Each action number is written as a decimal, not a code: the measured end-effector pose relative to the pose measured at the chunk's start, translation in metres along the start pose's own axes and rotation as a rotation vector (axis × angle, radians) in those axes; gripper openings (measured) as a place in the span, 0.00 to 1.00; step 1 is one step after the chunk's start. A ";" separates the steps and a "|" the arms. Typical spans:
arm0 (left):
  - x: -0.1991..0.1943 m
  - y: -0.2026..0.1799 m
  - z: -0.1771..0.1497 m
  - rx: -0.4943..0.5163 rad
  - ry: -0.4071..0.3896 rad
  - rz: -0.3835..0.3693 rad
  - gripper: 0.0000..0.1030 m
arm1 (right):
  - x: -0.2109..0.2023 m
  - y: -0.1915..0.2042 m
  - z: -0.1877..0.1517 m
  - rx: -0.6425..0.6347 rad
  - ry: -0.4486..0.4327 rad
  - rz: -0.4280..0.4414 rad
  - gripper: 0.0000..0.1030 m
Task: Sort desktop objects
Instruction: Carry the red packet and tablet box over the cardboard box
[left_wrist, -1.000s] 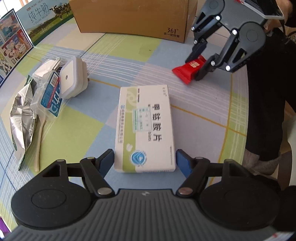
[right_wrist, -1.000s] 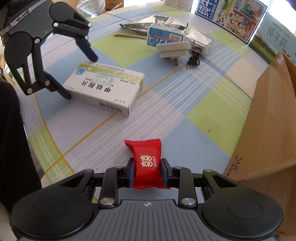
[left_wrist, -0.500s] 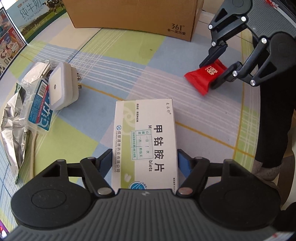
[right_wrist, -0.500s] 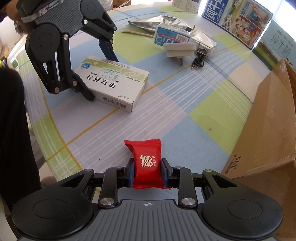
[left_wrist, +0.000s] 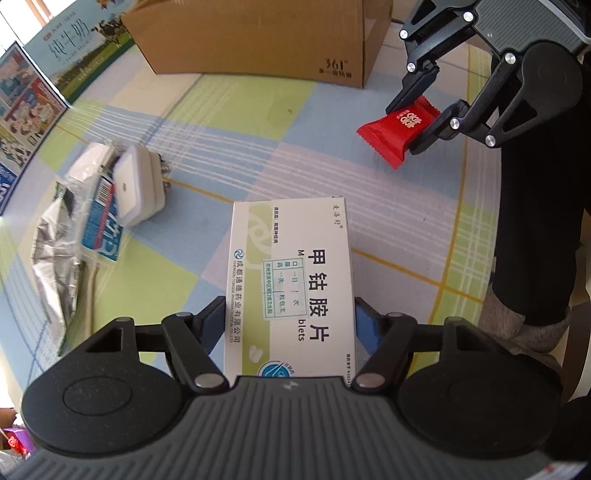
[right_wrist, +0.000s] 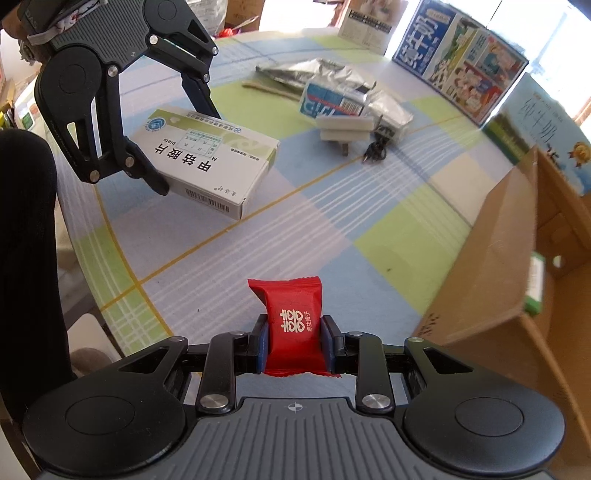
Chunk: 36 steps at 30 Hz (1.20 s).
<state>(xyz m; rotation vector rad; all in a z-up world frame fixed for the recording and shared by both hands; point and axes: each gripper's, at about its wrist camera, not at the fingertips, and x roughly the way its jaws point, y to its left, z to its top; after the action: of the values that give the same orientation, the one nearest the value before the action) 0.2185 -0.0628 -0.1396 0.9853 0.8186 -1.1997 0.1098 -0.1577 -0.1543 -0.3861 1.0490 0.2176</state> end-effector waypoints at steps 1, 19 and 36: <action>-0.004 -0.001 0.002 -0.001 -0.004 0.007 0.65 | -0.005 0.000 0.000 0.000 -0.008 -0.007 0.25; -0.074 -0.033 0.057 0.034 -0.122 0.112 0.65 | -0.099 -0.026 -0.012 0.013 -0.141 -0.167 0.25; -0.071 -0.061 0.178 0.054 -0.297 0.123 0.65 | -0.137 -0.134 -0.036 0.210 -0.170 -0.306 0.25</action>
<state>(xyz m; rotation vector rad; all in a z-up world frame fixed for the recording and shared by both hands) 0.1454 -0.2067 -0.0197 0.8620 0.4867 -1.2304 0.0624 -0.2940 -0.0229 -0.3273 0.8237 -0.1315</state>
